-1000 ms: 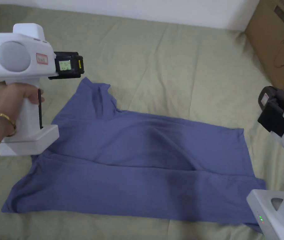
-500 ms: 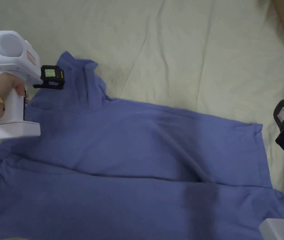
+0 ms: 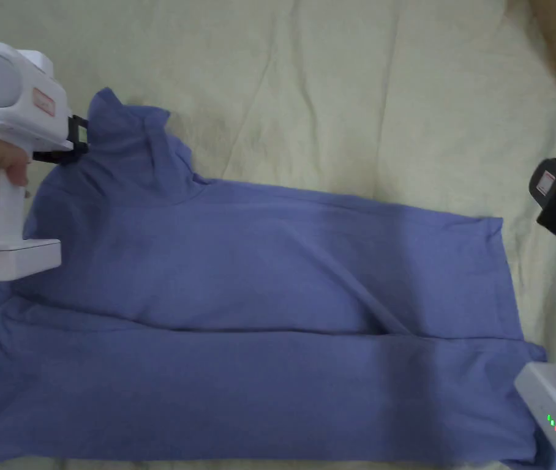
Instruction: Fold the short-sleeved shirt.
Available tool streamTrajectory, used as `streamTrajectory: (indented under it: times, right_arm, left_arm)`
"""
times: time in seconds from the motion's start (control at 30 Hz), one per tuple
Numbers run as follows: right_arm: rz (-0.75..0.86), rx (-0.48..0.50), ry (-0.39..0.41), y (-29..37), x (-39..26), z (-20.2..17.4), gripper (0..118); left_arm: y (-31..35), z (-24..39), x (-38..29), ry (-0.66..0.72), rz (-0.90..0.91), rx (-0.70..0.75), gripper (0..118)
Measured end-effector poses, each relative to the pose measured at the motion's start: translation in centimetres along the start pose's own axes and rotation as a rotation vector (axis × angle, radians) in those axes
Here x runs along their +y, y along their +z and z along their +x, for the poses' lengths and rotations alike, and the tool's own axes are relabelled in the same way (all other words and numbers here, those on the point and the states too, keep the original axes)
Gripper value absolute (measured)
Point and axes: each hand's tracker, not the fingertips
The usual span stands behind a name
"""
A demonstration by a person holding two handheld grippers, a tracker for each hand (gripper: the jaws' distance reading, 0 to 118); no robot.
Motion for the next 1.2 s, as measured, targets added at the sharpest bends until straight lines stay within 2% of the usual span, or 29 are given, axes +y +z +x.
streamTrajectory:
  times: [0.13, 0.2, 0.27, 0.3, 0.33, 0.37, 0.4, 0.5, 0.63, 0.7, 0.73, 0.83, 0.93, 0.97, 1.0, 1.03, 1.13, 1.2]
  right_arm:
    - [-0.122, -0.026, -0.001, -2.4, 2.9, 2.2, 0]
    - [-0.199, -0.003, -0.036, -4.0, 4.0, 3.5, 5]
    - [-0.287, -0.035, -0.061, -5.8, 4.7, 4.6, 16]
    - [-0.339, -0.031, -0.054, -6.9, 4.8, 5.1, 45]
    - [-0.389, -0.052, -0.049, -8.0, 4.7, 5.5, 81]
    - [-0.416, -0.078, -0.047, -9.0, 4.4, 5.7, 110]
    - [-0.443, -0.092, -0.046, -9.7, 4.0, 5.7, 114]
    - [-0.527, -0.149, -0.035, -13.0, 2.6, 6.3, 114]
    - [-0.613, -0.215, -0.061, -17.3, -0.2, 7.0, 113]
    - [-0.628, -0.221, -0.06, -18.8, -1.3, 7.1, 106]
    - [-0.632, -0.23, -0.057, -19.4, -1.7, 7.0, 101]
    - [-0.625, -0.25, -0.078, -20.7, -2.7, 7.5, 70]
    - [-0.63, -0.257, -0.129, -21.4, -3.2, 8.1, 12]
    - [-0.637, -0.247, -0.154, -21.4, -3.4, 8.3, 5]
    - [-0.64, -0.209, -0.21, -21.3, -3.5, 8.4, 5]
    - [-0.636, -0.195, -0.23, -21.2, -3.6, 8.4, 4]
    - [-0.602, -0.195, -0.146, -20.1, -2.9, 8.3, 4]
    - [-0.588, -0.167, -0.152, -18.7, -1.9, 8.5, 3]
  left_arm:
    - [4.0, 0.2, -0.1, 0.003, 0.083, -0.038, 0]
    - [5.5, 0.2, -0.2, 0.023, 0.112, -0.068, 0]
    - [6.4, 0.2, -0.6, 0.029, 0.125, -0.075, 0]
    - [6.6, 0.3, -0.7, 0.029, 0.128, -0.076, 0]
    - [5.5, -1.0, -0.1, 0.029, 0.128, -0.076, 0]
    - [5.3, -1.3, -0.1, 0.031, 0.129, -0.077, 0]
    - [5.3, -1.6, -0.2, 0.04, 0.13, -0.08, 0]
    - [6.0, -1.5, -0.9, 0.088, 0.131, -0.094, 0]
    - [6.8, -0.9, -1.7, 0.12, 0.129, -0.104, 0]
    - [6.7, -1.0, -1.7, 0.13, 0.128, -0.104, 0]
    - [6.1, -1.3, -1.5, 0.134, 0.126, -0.101, 0]
    - [5.6, -1.5, -1.5, 0.145, 0.121, -0.102, 0]
    - [4.8, -1.7, -1.2, 0.142, 0.116, -0.099, 0]
    - [4.6, -1.8, -1.1, 0.142, 0.114, -0.099, 0]
    - [4.6, -1.7, -1.1, 0.142, 0.112, -0.099, 0]
    - [4.4, -1.7, -1.1, 0.145, 0.111, -0.1, 0]
    - [4.5, -1.8, -1.1, 0.152, 0.107, -0.102, 0]
    - [5.1, -1.9, -1.2, 0.157, 0.109, -0.108, 0]
